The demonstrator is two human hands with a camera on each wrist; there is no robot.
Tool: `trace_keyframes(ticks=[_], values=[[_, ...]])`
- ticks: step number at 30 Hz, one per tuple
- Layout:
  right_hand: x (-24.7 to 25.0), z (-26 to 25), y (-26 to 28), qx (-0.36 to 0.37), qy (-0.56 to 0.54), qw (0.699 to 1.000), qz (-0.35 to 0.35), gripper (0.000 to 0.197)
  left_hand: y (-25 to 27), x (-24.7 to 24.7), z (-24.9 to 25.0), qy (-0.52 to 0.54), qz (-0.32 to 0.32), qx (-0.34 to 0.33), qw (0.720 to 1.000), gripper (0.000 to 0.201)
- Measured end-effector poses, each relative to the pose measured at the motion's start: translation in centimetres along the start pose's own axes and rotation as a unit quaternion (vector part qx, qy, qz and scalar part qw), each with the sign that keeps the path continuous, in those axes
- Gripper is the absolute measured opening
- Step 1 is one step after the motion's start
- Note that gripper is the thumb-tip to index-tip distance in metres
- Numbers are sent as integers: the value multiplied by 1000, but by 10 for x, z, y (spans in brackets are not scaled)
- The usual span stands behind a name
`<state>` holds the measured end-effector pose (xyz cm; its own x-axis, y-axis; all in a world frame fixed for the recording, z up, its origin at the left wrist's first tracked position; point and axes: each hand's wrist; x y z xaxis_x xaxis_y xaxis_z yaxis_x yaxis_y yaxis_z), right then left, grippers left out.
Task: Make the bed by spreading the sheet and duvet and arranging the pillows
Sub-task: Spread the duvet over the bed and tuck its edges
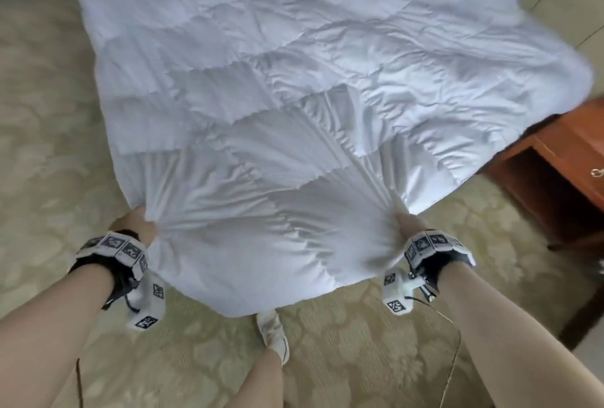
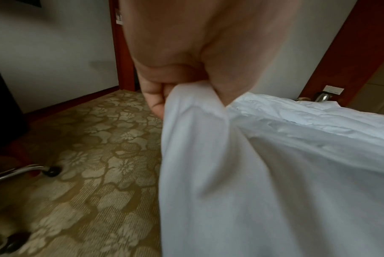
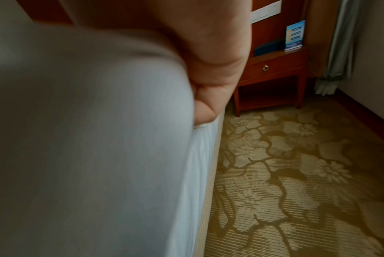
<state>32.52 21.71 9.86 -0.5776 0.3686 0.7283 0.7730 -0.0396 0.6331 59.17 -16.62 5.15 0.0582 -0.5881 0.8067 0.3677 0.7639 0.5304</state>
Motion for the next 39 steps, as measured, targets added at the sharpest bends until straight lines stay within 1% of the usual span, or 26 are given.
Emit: trace_keyframes(ticks=[2, 4, 6, 7, 9, 11, 13, 17, 19, 22, 24, 26, 29, 31, 33, 35, 37, 39], values=[[-8, 21, 14, 3, 11, 1000, -17, 44, 19, -1, -12, -11, 32, 6, 999, 43], [-16, 45, 42, 24, 9, 1000, -3, 43, 36, 1, -30, -26, 51, -3, 998, 46], [-18, 54, 65, 22, -3, 1000, 20, 41, 44, 11, -46, -26, 52, -23, 998, 50], [-19, 53, 75, 24, -13, 999, 31, 41, 48, 17, -51, -31, 50, -28, 998, 53], [-20, 47, 93, 24, -21, 999, 35, 44, 64, 29, -67, -8, 40, -23, 999, 62], [-18, 27, 111, 29, -29, 998, 37, 49, 74, 44, -75, 23, 41, -28, 998, 70], [-21, -2, 125, 49, -16, 998, 39, 50, 74, 63, -80, 49, 50, -42, 997, 73], [-40, -98, 149, 103, -7, 994, 25, 49, 45, 120, -97, 47, 65, -51, 996, 58], [-58, -163, 162, 129, -7, 992, 10, 48, 21, 159, -114, 40, 63, -64, 995, 55], [-82, -253, 183, 166, -67, 984, -14, 44, -19, 211, -142, 42, 63, -59, 995, 53], [-108, -321, 199, 183, -120, 975, -34, 42, -55, 260, -168, 36, 80, -52, 995, 51], [-124, -368, 212, 189, -170, 966, -53, 37, -85, 294, -178, 37, 94, -57, 993, 50], [-142, -432, 226, 202, -181, 958, -93, 22, -130, 339, -183, 49, 95, -66, 992, 49], [-149, -473, 220, 201, -187, 956, -102, 22, -163, 362, -180, 54, 92, -73, 992, 49], [-152, -513, 204, 190, -209, 952, -119, 27, -195, 383, -174, 57, 98, -77, 991, 48], [-158, -557, 182, 181, -235, 947, -127, 29, -234, 404, -167, 56, 99, -81, 990, 46], [-163, -616, 152, 187, -239, 944, -126, 29, -285, 431, -155, 63, 109, -79, 989, 44], [-165, -672, 123, 197, -234, 944, -125, 30, -325, 455, -141, 73, 115, -74, 988, 44]])
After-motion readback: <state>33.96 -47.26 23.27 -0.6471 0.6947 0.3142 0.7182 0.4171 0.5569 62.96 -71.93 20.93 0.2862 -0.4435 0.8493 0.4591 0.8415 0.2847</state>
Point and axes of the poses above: each hand's wrist, its own y-axis away from the middle knuckle, its own x-axis out of the back of the hand, z = x × y, and after that the axes turned 1 degree about -x, right-handed
